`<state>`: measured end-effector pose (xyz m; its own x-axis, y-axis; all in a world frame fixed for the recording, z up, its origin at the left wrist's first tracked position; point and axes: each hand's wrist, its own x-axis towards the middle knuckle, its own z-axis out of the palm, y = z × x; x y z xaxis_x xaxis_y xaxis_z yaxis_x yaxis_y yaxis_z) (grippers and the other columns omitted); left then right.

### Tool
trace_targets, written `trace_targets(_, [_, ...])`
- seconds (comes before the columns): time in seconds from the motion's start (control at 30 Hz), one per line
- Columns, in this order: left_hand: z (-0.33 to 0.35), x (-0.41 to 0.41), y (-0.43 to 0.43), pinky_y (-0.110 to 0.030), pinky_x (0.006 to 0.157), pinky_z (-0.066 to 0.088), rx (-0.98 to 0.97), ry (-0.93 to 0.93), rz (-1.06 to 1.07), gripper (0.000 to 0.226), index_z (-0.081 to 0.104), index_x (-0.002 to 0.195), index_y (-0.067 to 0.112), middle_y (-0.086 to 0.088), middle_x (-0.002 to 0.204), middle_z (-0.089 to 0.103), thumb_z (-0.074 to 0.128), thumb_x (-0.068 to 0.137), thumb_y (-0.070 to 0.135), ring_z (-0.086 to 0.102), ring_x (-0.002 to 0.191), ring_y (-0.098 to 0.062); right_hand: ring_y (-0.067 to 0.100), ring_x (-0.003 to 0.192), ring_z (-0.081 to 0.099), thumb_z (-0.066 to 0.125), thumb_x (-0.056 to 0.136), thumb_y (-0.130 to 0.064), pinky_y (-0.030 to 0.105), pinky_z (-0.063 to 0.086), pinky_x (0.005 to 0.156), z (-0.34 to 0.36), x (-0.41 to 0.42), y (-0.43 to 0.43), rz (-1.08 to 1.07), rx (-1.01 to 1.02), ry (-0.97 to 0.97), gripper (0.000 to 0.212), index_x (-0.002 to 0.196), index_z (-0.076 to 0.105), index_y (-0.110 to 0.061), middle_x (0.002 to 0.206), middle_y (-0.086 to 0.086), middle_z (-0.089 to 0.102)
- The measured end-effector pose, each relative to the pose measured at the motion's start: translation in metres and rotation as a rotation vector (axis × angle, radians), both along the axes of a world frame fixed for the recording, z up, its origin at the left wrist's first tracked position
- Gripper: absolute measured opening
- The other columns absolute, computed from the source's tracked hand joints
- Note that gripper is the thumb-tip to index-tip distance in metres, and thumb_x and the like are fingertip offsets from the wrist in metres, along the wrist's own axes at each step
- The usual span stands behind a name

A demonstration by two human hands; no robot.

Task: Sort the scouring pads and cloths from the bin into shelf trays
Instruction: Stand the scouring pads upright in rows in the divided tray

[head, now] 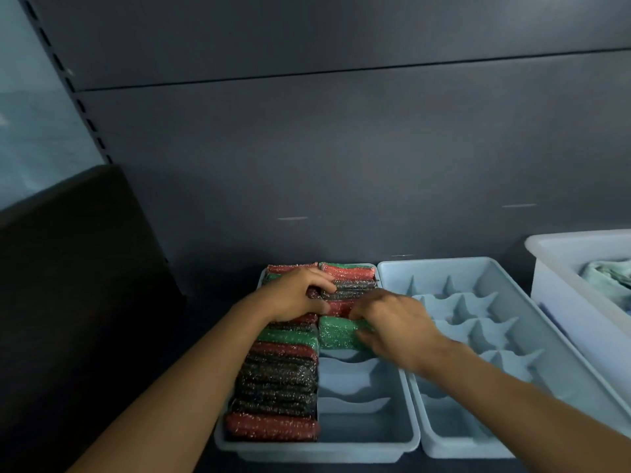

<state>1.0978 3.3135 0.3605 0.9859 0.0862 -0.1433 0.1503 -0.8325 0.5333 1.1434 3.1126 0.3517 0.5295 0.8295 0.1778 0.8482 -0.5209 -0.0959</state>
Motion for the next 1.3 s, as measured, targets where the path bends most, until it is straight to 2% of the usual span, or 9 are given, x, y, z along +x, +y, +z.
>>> trace_targets(0.2, [0.000,-0.010,-0.012,-0.032,0.113,0.027,0.053,-0.076,0.042,0.039,0.056,0.134,0.027,0.011,0.150,0.041,0.061,0.095,0.027,0.035,0.139,-0.010,0.024,0.102,0.060,0.052,0.091,-0.020,0.033,0.049,0.082,-0.005,-0.004,0.010,-0.071,-0.093,-0.100,0.023,0.113,0.059,-0.020,0.114,0.004,0.061])
trace_targets(0.37, [0.019,-0.021,-0.047,-0.024,0.100,0.032,0.076,-0.305,0.054,0.039,0.054,0.135,0.027,0.010,0.136,0.052,0.057,0.096,0.029,0.045,0.127,-0.008,0.021,0.116,0.052,0.053,0.092,-0.041,0.033,0.045,0.087,0.009,-0.012,-0.025,-0.045,0.087,-0.003,0.040,0.131,0.050,-0.031,0.126,-0.003,0.054])
trace_targets(0.47, [0.027,-0.018,-0.079,-0.029,0.103,0.039,0.048,-0.435,0.012,0.036,0.060,0.128,0.024,0.009,0.126,0.059,0.063,0.092,0.025,0.051,0.120,-0.009,0.019,0.106,0.058,0.056,0.091,-0.040,0.032,0.045,0.084,0.017,0.000,-0.072,-0.106,0.269,0.012,0.032,0.122,0.060,-0.031,0.115,-0.006,0.061])
trace_targets(0.7, [0.037,0.044,-0.231,-0.017,0.101,0.034,-0.040,-0.559,-0.247,0.031,0.064,0.123,0.019,0.005,0.125,0.063,0.062,0.093,0.027,0.054,0.119,-0.011,0.018,0.075,0.061,0.064,0.086,-0.017,0.035,0.051,0.075,0.035,0.088,-0.226,-0.455,0.603,0.144,0.009,0.091,0.071,-0.020,0.085,-0.004,0.069])
trace_targets(0.9, [0.031,0.103,-0.329,-0.025,0.105,0.032,0.071,-0.378,-0.445,0.050,0.067,0.116,0.021,0.003,0.117,0.069,0.041,0.088,0.055,0.056,0.108,-0.015,0.027,0.092,0.064,0.066,0.082,-0.019,0.037,0.050,0.084,0.025,0.171,-0.341,-0.665,0.343,0.226,0.015,0.097,0.070,-0.017,0.099,0.007,0.070])
trace_targets(1.0, [0.021,0.124,-0.333,-0.031,0.101,0.035,0.182,-0.316,-0.447,0.063,0.067,0.093,0.025,0.004,0.091,0.071,0.023,0.084,0.069,0.053,0.083,-0.014,0.036,0.110,0.056,0.053,0.071,-0.052,0.040,0.045,0.090,0.026,0.196,-0.386,-0.782,0.158,0.171,0.039,0.095,0.063,-0.023,0.111,0.013,0.064])
trace_targets(1.07, [0.018,0.134,-0.334,-0.028,0.090,0.038,0.227,-0.342,-0.399,0.072,0.066,0.087,0.018,0.000,0.080,0.069,0.018,0.082,0.071,0.054,0.079,-0.016,0.038,0.123,0.043,0.057,0.075,-0.050,0.042,0.038,0.098,0.026,0.212,-0.410,-0.916,0.025,0.120,0.056,0.121,0.054,-0.018,0.129,0.015,0.050])
trace_targets(1.17, [0.018,0.144,-0.342,-0.025,0.074,0.033,0.221,-0.359,-0.300,0.062,0.057,0.072,0.015,0.002,0.060,0.059,0.027,0.086,0.067,0.051,0.065,-0.018,0.040,0.129,0.035,0.065,0.082,-0.036,0.047,0.037,0.100,0.025,0.235,-0.436,-1.063,0.007,0.079,0.069,0.139,0.034,-0.010,0.139,0.020,0.040])
trace_targets(1.3, [0.013,0.154,-0.347,-0.029,0.070,0.042,0.136,-0.285,-0.199,0.038,0.062,0.074,0.027,0.012,0.052,0.051,0.044,0.086,0.058,0.056,0.069,-0.017,0.038,0.121,0.046,0.065,0.086,-0.037,0.041,0.039,0.100,0.024,0.252,-0.450,-1.034,-0.051,0.140,0.055,0.125,0.045,-0.004,0.128,0.020,0.051])
